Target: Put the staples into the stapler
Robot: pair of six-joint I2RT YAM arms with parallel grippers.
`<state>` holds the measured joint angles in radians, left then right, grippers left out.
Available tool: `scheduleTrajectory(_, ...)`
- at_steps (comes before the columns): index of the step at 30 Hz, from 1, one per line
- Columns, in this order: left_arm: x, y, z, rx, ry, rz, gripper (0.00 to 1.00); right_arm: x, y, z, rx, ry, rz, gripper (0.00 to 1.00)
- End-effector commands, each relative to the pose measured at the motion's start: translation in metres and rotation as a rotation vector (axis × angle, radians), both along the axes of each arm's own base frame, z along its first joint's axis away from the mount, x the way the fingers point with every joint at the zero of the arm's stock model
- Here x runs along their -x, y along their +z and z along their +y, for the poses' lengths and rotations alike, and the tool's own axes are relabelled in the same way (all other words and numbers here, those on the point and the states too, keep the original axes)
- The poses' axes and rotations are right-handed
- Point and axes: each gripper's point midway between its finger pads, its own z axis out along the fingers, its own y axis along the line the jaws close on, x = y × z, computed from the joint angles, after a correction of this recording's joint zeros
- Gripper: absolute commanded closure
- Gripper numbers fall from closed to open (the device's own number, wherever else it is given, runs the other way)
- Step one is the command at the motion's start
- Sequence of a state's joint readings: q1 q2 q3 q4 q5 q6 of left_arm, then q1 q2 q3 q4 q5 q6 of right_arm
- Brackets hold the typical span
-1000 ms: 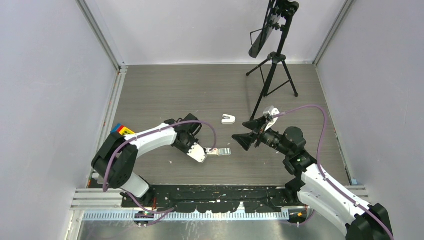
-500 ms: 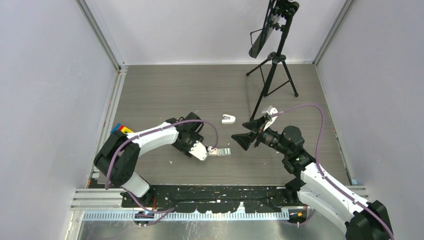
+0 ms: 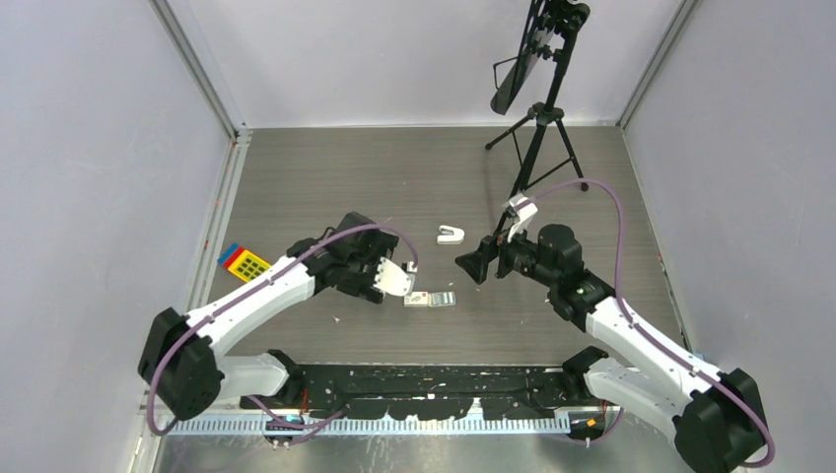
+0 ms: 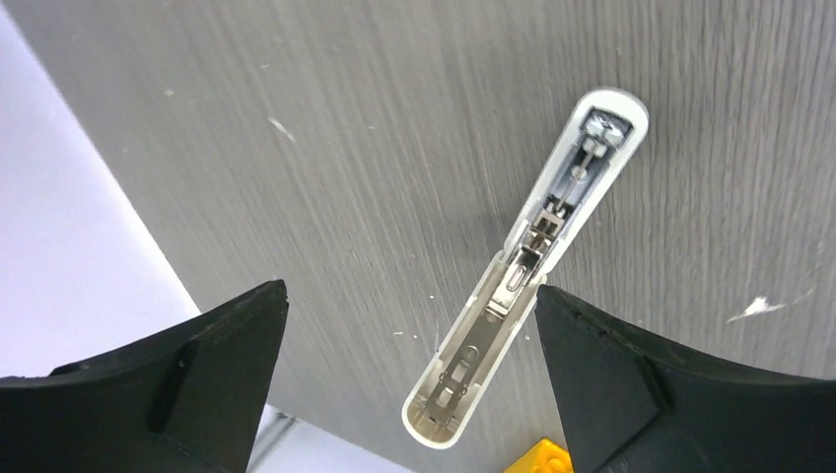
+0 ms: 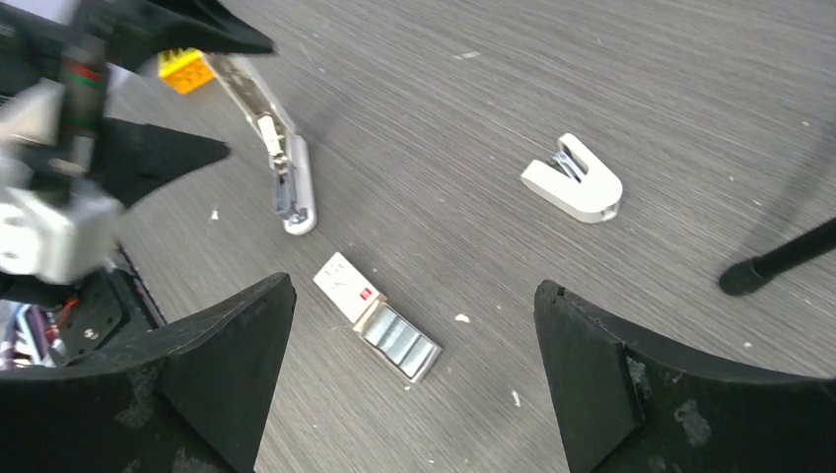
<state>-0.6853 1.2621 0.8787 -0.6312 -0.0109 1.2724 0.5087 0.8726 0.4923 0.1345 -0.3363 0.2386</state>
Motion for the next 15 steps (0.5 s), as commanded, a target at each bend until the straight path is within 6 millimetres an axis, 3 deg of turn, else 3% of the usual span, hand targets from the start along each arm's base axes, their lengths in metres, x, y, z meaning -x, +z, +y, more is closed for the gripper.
scheduleTrajectory(1, -0.002, 0.054, -0.027, 0.379, 0.233, -0.011, 0.00, -0.020, -0.005, -0.008, 0.121, -0.055, 0.017, 0.04)
scheduleTrajectory(3, 0.004, 0.069, -0.033, 0.522, 0.346, 0.034, 0.00, -0.029, -0.019, -0.009, 0.194, -0.060, 0.054, 0.04)
scheduleTrajectory(7, 0.017, 0.092, -0.031, 0.741, 0.551, 0.106, 0.00, -0.047, -0.028, -0.004, 0.277, -0.046, 0.090, 0.03)
scheduleTrajectory(11, 0.032, 0.103, -0.017, 0.885, 0.734, 0.158, 0.00, -0.073, -0.031, 0.005, 0.332, -0.044, 0.099, 0.00)
scheduleTrajectory(15, 0.041, 0.117, 0.001, 1.013, 0.814, 0.111, 0.00, -0.112, -0.043, 0.002, 0.384, -0.193, 0.200, 0.00)
